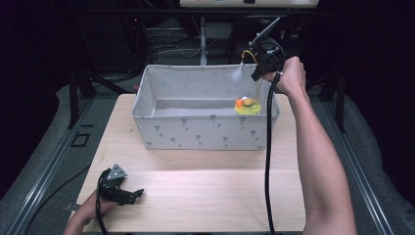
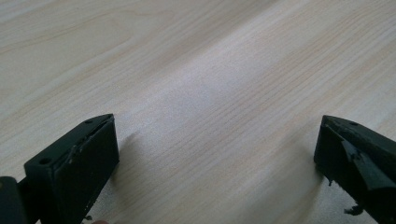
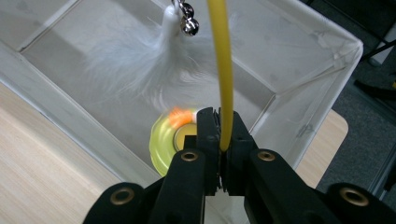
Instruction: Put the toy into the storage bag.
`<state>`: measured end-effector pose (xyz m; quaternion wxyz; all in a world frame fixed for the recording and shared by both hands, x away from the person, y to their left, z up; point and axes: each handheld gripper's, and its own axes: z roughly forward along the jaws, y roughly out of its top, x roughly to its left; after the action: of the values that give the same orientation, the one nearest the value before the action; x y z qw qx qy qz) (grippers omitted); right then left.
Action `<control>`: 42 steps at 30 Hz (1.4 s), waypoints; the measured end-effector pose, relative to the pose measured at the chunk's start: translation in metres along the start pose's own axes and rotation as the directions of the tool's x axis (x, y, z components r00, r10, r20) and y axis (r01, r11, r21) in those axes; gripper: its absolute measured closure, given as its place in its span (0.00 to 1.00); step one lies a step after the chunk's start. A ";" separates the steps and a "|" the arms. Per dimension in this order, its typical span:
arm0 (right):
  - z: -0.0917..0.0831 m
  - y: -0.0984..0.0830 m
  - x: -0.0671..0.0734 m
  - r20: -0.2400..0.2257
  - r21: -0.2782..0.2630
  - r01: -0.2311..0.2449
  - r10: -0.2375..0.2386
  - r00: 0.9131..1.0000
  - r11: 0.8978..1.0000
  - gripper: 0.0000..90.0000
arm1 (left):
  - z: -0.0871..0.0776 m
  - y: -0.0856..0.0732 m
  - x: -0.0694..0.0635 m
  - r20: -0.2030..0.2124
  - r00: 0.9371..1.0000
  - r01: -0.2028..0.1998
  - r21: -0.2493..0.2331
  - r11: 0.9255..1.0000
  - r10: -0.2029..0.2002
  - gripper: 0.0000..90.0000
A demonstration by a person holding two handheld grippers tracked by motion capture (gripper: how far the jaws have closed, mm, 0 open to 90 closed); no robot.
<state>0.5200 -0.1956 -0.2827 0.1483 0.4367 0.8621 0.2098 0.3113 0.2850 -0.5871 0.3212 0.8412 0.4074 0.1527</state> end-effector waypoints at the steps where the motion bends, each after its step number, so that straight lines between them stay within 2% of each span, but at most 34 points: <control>1: 0.002 -0.002 -0.001 0.000 0.007 0.002 -0.002 1.000 1.000 0.98 | 0.000 0.000 0.000 0.000 1.000 0.000 0.000 1.000 0.000 0.00; 9: 0.017 -0.016 -0.005 -0.011 0.034 -0.012 0.013 1.000 0.999 0.98 | 0.000 0.000 0.000 0.000 1.000 0.000 -0.001 1.000 0.000 0.00; 22: 0.036 -0.041 -0.011 -0.026 0.087 -0.009 0.012 1.000 0.996 0.98 | 0.000 0.000 0.000 -0.002 1.000 0.001 -0.002 1.000 -0.001 0.00; 28: 0.048 -0.053 -0.013 -0.040 0.111 -0.027 0.031 0.999 0.993 0.98 | 0.000 0.000 0.000 -0.002 1.000 0.001 -0.002 1.000 -0.001 0.00; 42: 0.068 -0.064 -0.012 -0.044 0.173 -0.021 0.030 0.999 0.985 0.98 | 0.000 0.000 0.000 -0.001 1.000 0.002 -0.004 1.000 -0.002 0.00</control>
<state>0.5126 -0.2238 -0.3720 0.0871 0.4539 0.8746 0.1464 0.3111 0.2848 -0.5874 0.3227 0.8400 0.4082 0.1537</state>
